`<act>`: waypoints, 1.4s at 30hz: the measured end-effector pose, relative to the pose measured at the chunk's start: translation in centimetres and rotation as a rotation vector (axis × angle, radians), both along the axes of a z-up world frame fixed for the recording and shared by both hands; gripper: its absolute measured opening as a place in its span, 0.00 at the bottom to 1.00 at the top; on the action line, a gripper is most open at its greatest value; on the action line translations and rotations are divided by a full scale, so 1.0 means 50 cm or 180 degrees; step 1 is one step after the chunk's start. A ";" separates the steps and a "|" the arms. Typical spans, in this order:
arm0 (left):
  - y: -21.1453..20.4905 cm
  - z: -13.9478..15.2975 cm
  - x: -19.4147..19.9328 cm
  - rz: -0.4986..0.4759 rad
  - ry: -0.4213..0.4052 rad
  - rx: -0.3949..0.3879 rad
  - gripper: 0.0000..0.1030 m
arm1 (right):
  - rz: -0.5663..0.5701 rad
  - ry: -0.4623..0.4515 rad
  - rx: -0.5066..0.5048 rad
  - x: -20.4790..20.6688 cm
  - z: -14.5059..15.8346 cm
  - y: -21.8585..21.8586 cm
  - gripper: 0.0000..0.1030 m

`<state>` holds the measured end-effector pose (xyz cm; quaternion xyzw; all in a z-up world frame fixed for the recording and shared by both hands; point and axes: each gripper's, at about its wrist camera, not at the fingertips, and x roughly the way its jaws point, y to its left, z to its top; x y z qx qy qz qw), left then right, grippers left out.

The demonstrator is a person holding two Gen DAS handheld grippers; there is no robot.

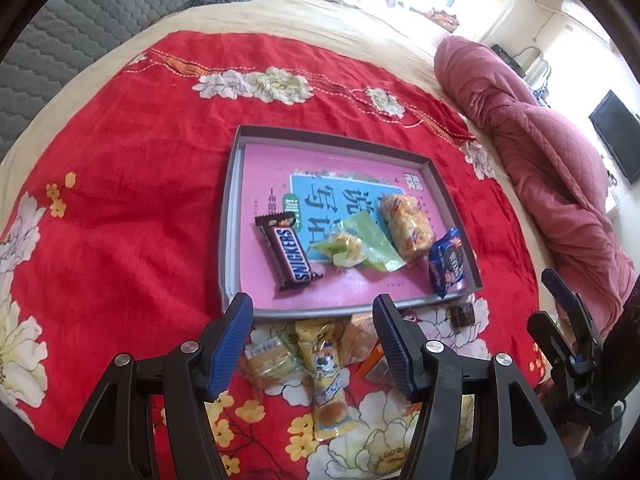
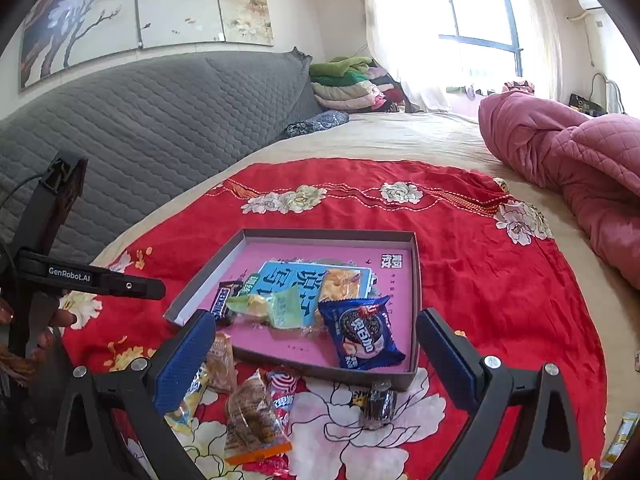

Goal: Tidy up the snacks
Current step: 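Withdraw both open tools from the tray back toward the snack pile, then grasp the clear brown-cookie bag with the right tool while the left tool grasps the clear cake packet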

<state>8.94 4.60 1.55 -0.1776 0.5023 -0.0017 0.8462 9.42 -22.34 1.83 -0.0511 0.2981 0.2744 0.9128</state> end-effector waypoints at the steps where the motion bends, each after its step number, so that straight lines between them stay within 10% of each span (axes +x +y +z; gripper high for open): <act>1: 0.001 -0.003 -0.001 0.0001 0.0011 0.0004 0.63 | 0.0008 -0.0002 -0.0015 -0.003 -0.002 0.001 0.98; 28: 0.024 -0.070 -0.041 0.0014 0.0293 -0.0020 0.63 | 0.0428 0.0153 -0.0612 -0.058 -0.072 0.079 0.98; 42: 0.020 -0.134 -0.053 -0.0043 0.0523 -0.0066 0.63 | 0.0752 -0.0137 -0.1580 -0.100 -0.164 0.157 0.97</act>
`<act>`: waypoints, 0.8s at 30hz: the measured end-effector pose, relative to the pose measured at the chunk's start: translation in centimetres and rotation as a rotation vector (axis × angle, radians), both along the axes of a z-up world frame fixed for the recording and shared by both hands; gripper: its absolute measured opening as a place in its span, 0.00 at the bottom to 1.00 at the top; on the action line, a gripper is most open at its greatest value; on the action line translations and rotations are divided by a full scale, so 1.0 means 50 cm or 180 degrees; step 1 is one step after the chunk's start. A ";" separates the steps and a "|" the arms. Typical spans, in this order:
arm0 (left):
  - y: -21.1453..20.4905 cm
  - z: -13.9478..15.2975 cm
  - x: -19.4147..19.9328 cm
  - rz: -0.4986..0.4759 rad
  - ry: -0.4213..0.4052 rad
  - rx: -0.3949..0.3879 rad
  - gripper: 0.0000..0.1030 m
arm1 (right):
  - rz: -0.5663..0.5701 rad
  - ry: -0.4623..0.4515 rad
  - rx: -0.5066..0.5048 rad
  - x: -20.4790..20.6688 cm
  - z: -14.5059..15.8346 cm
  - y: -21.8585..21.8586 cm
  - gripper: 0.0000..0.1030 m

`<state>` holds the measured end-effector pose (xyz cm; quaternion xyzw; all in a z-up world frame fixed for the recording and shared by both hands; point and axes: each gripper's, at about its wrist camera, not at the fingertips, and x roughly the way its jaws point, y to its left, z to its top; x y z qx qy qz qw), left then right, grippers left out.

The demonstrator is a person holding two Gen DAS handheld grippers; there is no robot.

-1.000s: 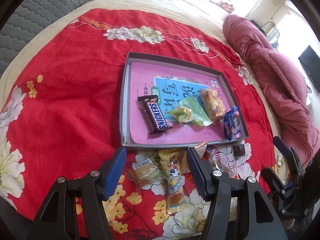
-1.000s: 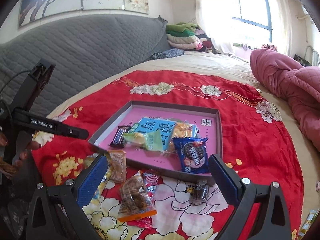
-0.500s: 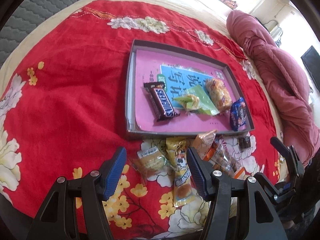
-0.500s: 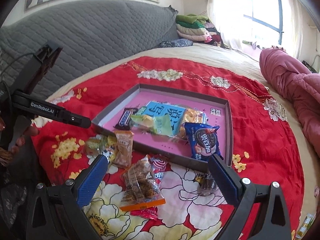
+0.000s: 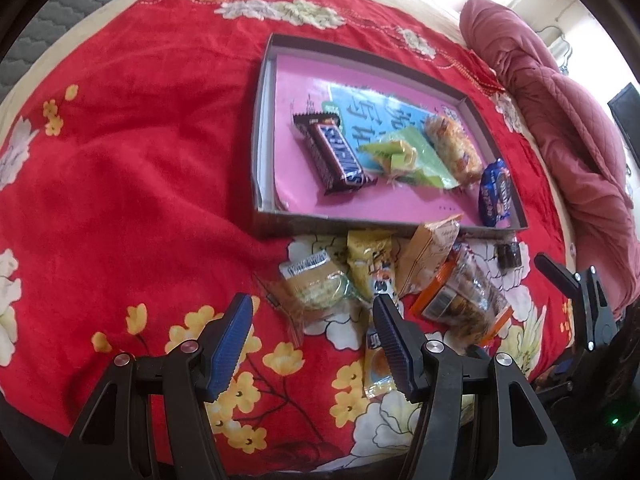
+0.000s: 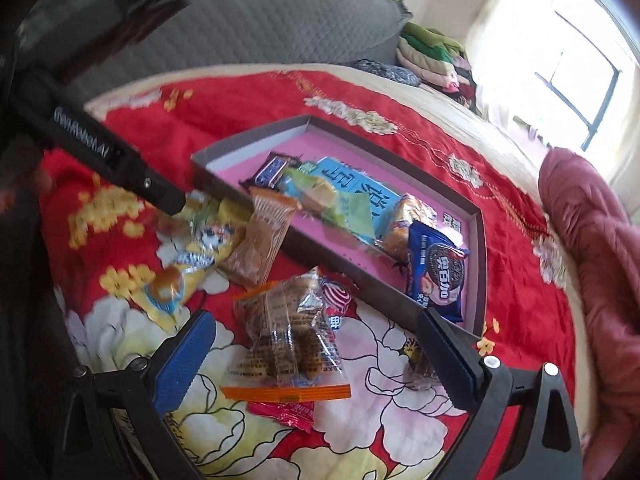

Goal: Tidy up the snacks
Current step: 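Grasp the clear brown-cookie bag with the right tool while the left tool grasps the clear cake packet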

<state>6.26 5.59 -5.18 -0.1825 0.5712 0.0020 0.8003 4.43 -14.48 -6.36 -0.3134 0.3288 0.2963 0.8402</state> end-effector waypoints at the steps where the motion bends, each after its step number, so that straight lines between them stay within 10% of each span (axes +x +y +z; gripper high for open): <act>1: -0.001 -0.003 -0.001 -0.0002 0.0012 0.0001 0.63 | 0.0029 -0.0043 -0.0050 -0.003 -0.005 0.003 0.97; 12: 0.002 -0.031 0.005 -0.0002 0.0044 -0.0053 0.63 | 0.0205 -0.0009 -0.0373 0.000 -0.061 0.032 0.65; 24: -0.009 -0.051 0.027 -0.0081 -0.0022 0.0006 0.63 | 0.0240 0.0175 -0.0283 0.020 -0.081 0.039 0.62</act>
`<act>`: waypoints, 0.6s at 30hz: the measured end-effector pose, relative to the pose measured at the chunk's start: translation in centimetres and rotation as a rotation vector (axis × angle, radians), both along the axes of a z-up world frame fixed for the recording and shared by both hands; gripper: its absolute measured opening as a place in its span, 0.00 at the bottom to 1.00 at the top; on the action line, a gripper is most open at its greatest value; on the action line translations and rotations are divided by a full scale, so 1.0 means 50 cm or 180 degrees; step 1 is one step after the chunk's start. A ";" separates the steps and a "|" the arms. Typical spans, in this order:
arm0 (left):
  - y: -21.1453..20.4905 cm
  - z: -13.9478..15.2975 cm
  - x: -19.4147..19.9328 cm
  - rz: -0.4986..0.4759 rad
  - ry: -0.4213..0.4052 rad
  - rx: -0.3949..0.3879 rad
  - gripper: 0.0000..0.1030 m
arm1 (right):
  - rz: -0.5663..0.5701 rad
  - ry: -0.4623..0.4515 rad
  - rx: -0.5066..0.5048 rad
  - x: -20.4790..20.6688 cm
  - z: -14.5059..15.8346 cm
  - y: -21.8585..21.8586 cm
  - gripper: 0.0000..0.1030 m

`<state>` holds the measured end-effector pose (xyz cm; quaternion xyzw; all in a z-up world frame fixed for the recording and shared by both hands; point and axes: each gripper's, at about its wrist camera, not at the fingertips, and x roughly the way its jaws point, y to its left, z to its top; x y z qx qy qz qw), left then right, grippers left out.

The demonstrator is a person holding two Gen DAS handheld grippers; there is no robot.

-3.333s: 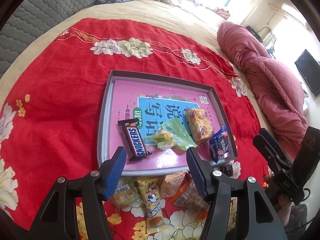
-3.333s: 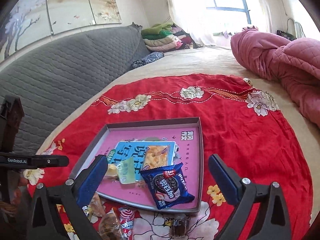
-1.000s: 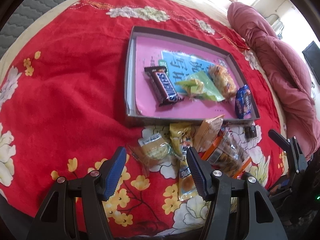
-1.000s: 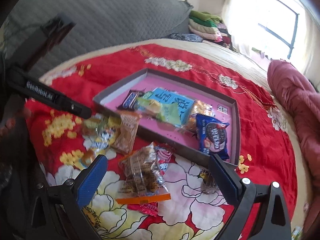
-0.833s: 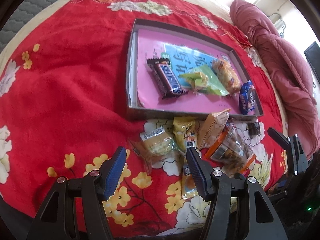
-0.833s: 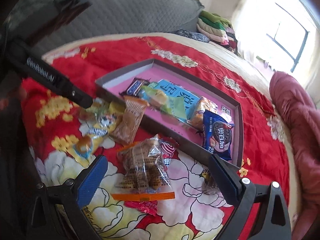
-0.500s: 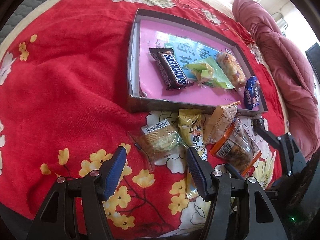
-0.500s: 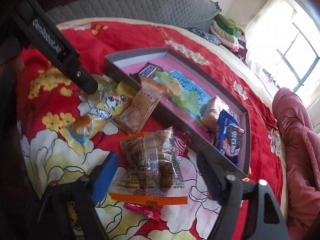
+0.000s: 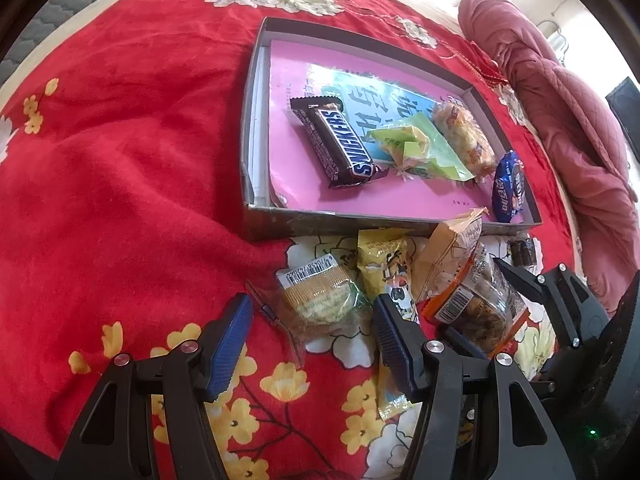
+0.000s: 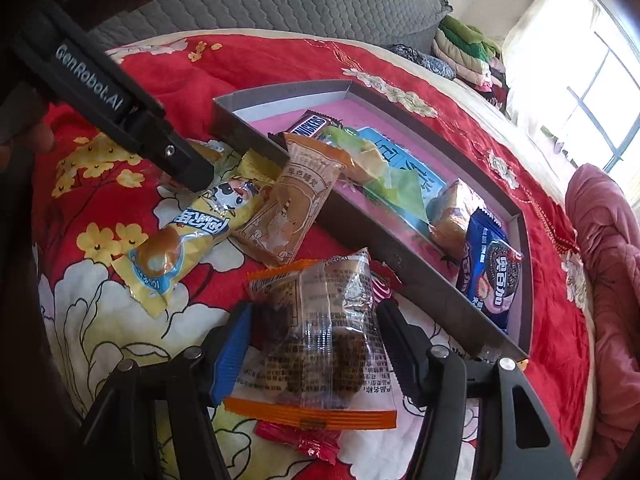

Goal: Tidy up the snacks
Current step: 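Grasp the clear brown-cookie bag with the right tool while the left tool grasps the clear cake packet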

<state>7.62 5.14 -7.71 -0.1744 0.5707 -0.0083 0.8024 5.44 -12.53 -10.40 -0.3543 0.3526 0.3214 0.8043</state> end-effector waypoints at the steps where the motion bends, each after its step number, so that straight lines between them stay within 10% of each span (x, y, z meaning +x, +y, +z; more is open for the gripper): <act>1: -0.001 -0.001 0.002 -0.0007 -0.0013 0.0009 0.63 | -0.0003 0.0006 0.0007 0.002 -0.001 0.000 0.62; 18: -0.005 -0.010 0.003 -0.0036 -0.0156 0.0039 0.49 | -0.0294 0.0409 0.0463 0.045 0.028 -0.027 0.50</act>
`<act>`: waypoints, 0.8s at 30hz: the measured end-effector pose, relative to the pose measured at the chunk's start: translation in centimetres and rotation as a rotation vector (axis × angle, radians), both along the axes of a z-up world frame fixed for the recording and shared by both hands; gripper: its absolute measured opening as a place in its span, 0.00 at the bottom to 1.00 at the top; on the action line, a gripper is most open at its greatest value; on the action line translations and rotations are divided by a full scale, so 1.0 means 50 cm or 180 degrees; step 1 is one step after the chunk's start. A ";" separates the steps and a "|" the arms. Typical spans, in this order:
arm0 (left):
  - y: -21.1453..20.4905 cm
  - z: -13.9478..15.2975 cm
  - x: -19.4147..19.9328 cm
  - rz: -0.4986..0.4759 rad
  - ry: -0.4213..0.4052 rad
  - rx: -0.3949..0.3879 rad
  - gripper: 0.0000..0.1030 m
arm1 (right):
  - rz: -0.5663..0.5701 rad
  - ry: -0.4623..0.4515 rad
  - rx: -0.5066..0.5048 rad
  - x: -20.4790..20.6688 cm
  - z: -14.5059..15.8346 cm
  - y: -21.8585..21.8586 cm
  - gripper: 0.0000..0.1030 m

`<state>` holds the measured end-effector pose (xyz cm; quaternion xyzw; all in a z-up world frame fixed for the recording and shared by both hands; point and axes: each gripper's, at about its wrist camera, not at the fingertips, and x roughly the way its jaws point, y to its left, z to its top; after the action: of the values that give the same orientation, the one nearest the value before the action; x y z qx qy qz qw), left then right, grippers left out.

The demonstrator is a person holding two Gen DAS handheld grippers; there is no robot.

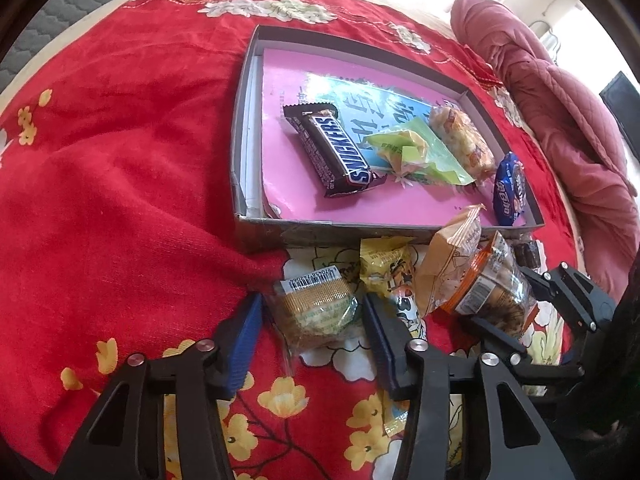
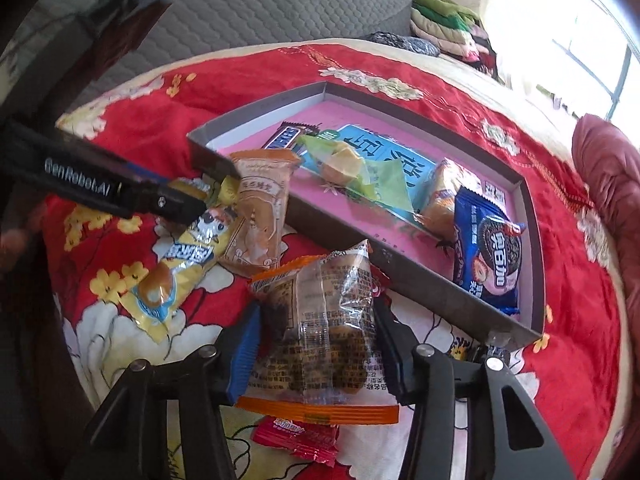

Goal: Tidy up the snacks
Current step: 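Grasp the clear brown-cookie bag with the right tool while the left tool grasps the clear cake packet, then carry both clear packets up and over the tray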

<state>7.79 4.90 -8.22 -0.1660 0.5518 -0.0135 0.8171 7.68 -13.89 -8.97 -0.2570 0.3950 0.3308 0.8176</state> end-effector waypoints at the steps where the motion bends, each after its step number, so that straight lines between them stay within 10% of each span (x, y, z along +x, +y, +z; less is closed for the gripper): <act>1: -0.002 0.001 -0.001 -0.0016 -0.0003 0.0014 0.47 | -0.0024 0.0041 0.0048 0.003 0.003 -0.003 0.50; 24: 0.017 0.101 -0.027 0.0095 -0.0295 0.0046 0.44 | -0.0235 0.0269 0.0772 0.020 0.070 -0.053 0.49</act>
<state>6.43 5.75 -3.19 -0.1675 0.5109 -0.0051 0.8432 8.66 -16.54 -5.45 -0.1273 0.3954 0.3563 0.8369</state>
